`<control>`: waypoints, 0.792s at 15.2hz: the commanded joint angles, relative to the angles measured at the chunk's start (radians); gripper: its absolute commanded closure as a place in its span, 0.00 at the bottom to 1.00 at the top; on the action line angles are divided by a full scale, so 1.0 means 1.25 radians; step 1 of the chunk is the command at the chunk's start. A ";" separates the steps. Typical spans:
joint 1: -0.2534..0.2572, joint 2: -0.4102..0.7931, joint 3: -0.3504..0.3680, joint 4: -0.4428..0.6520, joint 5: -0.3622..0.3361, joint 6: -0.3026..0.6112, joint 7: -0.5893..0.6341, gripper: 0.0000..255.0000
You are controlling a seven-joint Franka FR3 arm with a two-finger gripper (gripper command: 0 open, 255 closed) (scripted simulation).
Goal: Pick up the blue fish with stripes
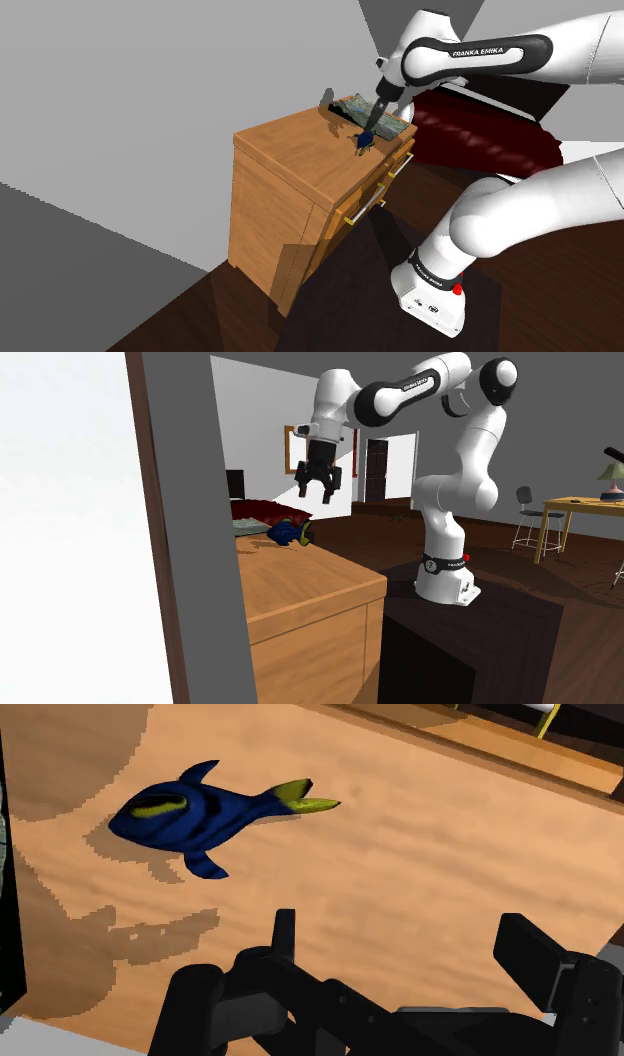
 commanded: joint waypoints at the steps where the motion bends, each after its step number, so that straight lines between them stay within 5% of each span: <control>1: 0.000 0.051 -0.029 0.006 -0.018 0.058 -0.041 0.00; 12: 0.022 0.340 -0.161 0.098 -0.006 0.311 -0.260 0.00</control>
